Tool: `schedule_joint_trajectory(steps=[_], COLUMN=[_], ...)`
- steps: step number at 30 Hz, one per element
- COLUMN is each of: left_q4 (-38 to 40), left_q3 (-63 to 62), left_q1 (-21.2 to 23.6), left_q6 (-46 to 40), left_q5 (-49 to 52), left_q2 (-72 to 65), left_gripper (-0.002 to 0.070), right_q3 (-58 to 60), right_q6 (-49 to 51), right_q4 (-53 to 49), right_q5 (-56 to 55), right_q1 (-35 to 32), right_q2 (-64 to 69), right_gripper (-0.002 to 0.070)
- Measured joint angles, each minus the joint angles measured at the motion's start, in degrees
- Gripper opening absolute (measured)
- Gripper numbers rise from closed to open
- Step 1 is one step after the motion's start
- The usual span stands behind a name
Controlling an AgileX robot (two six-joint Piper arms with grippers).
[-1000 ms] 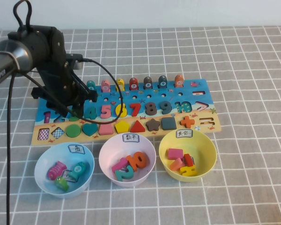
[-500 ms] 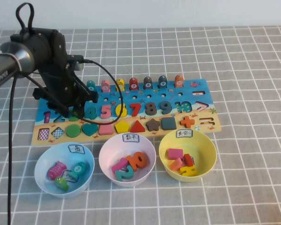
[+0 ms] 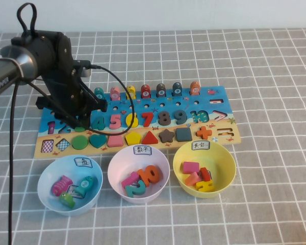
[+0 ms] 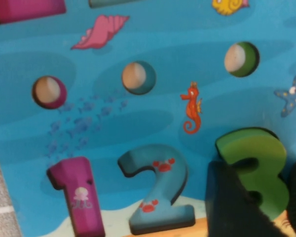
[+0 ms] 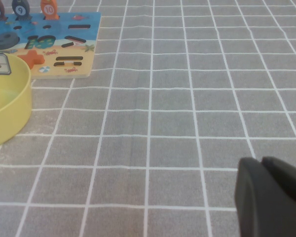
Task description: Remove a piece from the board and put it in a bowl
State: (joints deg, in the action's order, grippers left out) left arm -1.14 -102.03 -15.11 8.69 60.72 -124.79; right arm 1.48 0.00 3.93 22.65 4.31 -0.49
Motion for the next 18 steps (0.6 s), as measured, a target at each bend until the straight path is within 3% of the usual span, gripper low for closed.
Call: schedule_joint_trajectory(steps=[4,18], left_q4=[0.30,0.35], left_q3=[0.00,0.00], left_q1=[0.00,0.00], left_q6=[0.12,0.33], left_q5=[0.10,0.12], left_q2=[0.00,0.00], left_gripper=[0.0188,0.0188], right_q3=[0.00,0.00], right_q6=[0.00,0.00], right_q4=[0.00,0.00], right_q5=[0.00,0.00], right_q1=[0.00,0.00], right_q2=[0.00,0.00], right_gripper=[-0.0017,-0.0017])
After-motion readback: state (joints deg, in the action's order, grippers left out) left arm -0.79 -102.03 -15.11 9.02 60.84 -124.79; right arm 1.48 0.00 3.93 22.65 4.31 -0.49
